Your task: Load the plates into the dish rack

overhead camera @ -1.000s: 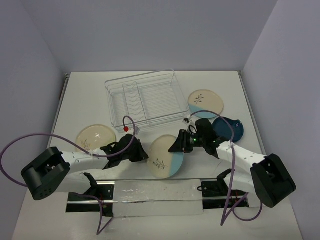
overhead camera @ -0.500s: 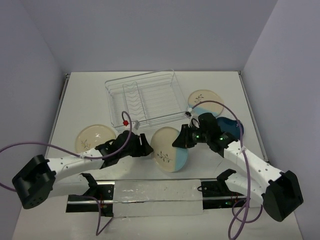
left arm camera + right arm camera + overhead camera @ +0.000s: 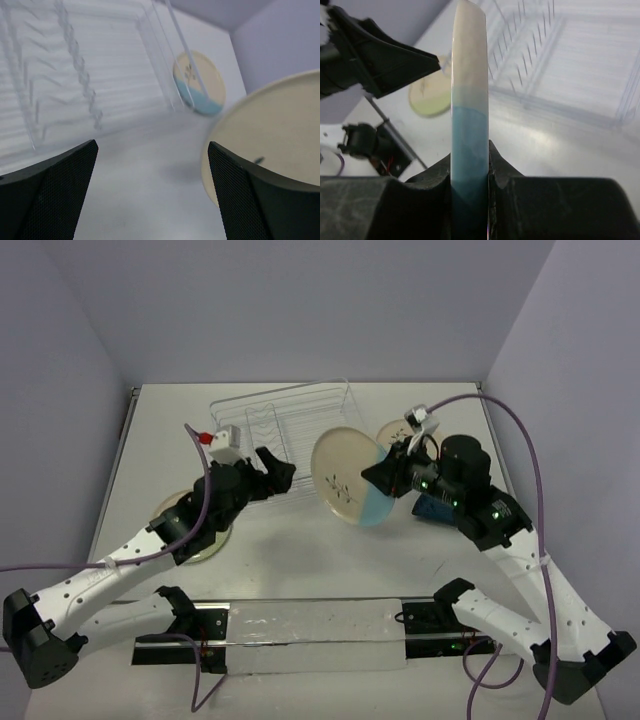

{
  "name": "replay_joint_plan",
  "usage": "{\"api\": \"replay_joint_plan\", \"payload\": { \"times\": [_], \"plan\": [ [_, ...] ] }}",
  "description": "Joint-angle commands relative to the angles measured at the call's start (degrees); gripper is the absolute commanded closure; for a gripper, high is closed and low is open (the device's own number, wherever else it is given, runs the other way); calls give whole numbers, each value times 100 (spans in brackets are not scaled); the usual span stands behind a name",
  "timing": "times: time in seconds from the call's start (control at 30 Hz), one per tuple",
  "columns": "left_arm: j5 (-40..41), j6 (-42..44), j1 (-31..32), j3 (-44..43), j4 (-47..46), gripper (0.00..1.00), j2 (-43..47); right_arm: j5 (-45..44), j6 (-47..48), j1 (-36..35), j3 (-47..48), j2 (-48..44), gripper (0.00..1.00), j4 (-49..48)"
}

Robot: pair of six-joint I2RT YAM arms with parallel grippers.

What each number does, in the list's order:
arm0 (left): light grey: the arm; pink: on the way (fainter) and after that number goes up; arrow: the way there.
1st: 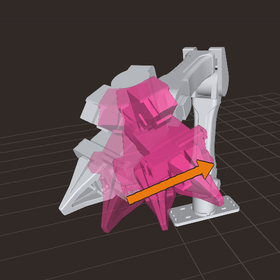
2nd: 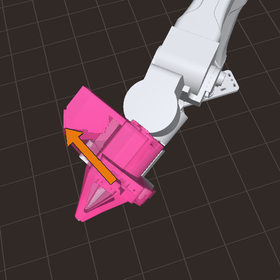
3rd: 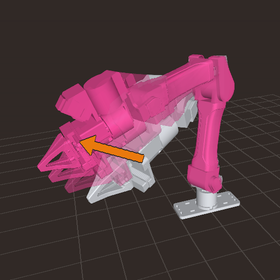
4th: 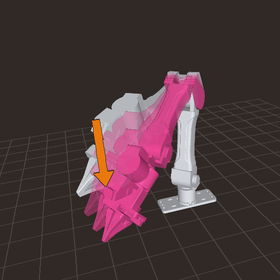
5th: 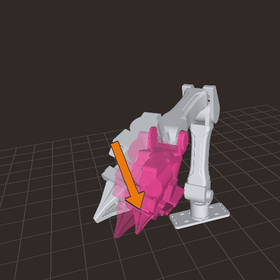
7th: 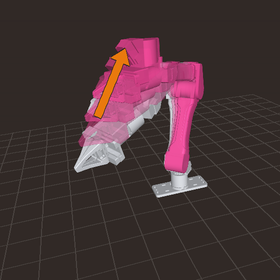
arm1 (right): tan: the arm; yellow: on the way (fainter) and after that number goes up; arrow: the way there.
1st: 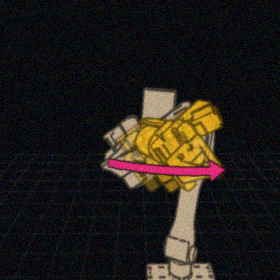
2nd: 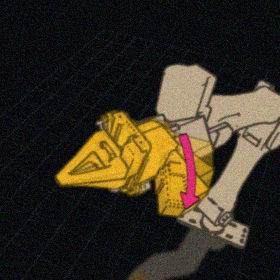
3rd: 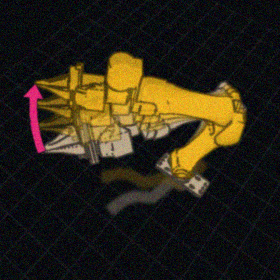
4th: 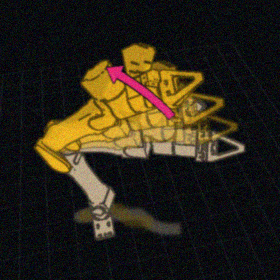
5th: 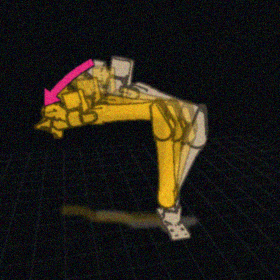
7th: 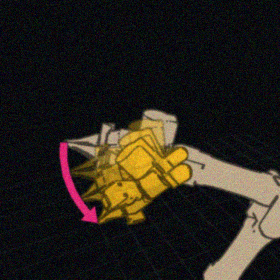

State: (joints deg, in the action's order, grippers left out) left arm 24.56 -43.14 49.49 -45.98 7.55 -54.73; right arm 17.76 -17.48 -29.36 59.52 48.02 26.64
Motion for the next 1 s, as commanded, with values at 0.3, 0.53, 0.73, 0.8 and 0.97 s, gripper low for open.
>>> {"api": "replay_joint_plan", "payload": {
  "times": [0.3, 0.53, 0.73, 0.8, 0.97],
  "plan": [
    [-544, -55, -3169, -1258, 675, 1, -421, 39, 2606, 138, 3911, 2923, 100, -1241],
    [-862, -112, -4399, -1087, 486, 1, -199, 2247, 5125, 170, 5273, 4597, 100, -1188],
    [-1452, -150, -4900, -783, 230, 1, -389, 3368, 7145, 168, 5722, 5409, 100, -1182],
    [-1653, -222, -5118, -743, 247, 1, -509, 3535, 7230, 170, 6037, 5655, 100, -1159],
    [-1741, -298, -5347, -570, 159, 1, -600, 4110, 7540, 159, 6519, 6239, 100, -1152]
  ]
}}
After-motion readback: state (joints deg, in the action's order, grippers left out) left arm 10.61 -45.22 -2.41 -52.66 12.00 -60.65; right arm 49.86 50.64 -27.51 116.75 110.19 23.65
